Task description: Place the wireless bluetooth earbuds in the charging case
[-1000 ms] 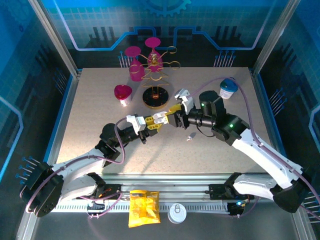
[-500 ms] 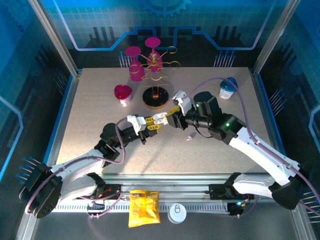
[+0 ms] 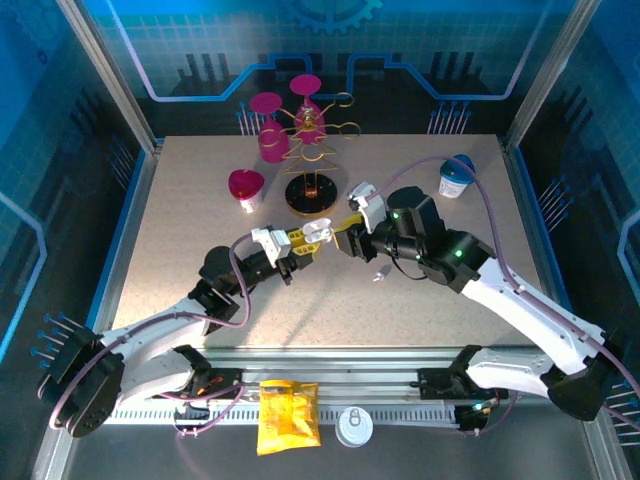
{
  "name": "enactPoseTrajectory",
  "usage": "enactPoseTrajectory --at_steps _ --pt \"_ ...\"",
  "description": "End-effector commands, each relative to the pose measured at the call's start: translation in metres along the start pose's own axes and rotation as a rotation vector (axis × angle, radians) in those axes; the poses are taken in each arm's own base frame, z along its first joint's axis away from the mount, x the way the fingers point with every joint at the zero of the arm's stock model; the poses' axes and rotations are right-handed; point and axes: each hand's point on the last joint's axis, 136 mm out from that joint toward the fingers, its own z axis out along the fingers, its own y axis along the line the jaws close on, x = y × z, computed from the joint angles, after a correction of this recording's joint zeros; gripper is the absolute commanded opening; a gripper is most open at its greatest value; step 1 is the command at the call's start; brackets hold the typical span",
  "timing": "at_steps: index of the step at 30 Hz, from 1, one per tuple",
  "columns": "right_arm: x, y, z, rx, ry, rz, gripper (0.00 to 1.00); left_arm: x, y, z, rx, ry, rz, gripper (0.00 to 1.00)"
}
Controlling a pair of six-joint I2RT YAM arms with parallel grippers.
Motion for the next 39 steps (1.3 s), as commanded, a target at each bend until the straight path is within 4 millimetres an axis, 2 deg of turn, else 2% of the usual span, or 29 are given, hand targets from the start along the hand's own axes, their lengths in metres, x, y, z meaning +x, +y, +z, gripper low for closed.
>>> enactPoseTrajectory --at_steps 1,7,19,26,39 --pt "-0.019 0.006 -0.003 0.015 -0.053 0.042 0.28 -0.013 0.012 0.004 -0.049 -0.037 0.045 0.17" --pt "-0.020 0.014 0.008 -0.014 -0.049 0.048 0.28 -0.013 0.011 0.005 -0.038 -0.035 0.041 0.17" --pt "-0.006 0.017 0.027 -0.040 0.038 0.037 0.27 -0.015 0.009 0.002 -0.035 -0.040 0.036 0.17" --pt "-0.001 0.013 0.024 -0.022 0.065 0.002 0.20 -0.016 0.011 0.002 -0.046 -0.041 0.038 0.17" --pt "-0.016 0.007 0.013 -0.011 0.011 0.005 0.11 -0.005 0.014 0.002 -0.059 -0.011 0.036 0.17"
